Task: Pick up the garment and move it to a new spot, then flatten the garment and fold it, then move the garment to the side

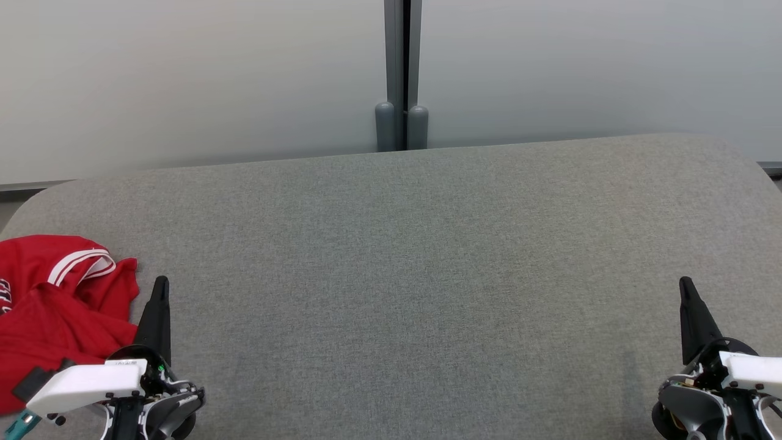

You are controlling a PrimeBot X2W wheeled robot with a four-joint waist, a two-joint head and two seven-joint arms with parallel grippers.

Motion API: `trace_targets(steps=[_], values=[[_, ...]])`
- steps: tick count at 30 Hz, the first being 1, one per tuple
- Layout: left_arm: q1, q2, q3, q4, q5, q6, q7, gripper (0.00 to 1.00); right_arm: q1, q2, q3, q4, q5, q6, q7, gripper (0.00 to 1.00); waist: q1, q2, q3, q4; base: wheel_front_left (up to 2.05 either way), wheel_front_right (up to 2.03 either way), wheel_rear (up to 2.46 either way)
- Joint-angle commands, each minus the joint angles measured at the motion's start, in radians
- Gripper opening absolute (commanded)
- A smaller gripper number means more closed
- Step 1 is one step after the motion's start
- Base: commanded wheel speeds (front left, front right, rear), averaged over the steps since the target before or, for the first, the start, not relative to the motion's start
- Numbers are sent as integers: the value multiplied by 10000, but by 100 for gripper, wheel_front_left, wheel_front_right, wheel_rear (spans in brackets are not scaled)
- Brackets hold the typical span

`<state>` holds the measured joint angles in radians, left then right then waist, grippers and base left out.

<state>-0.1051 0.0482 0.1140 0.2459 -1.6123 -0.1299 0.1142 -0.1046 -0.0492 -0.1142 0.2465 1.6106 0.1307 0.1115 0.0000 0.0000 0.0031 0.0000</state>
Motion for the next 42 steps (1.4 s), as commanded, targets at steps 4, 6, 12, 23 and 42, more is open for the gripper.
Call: trace_targets(steps=[4,6,12,23,42], values=[[-88,24,33,-19,-14,-45,25,0,-113,-8,4,14,48,0,36,0,0,0,0,0,0,0,0],[-88,24,33,-19,-14,-45,25,0,-113,-8,4,14,48,0,36,0,0,0,0,0,0,0,0],[-88,24,33,-19,-14,-45,25,0,-113,-8,4,14,48,0,36,0,0,0,0,0,0,0,0],[-88,24,33,-19,-14,-45,25,0,-113,-8,5,14,48,0,36,0,0,0,0,0,0,0,0],[-88,24,33,-20,-13,-45,24,0,-113,-8,5,14,48,0,36,0,0,0,0,0,0,0,0]])
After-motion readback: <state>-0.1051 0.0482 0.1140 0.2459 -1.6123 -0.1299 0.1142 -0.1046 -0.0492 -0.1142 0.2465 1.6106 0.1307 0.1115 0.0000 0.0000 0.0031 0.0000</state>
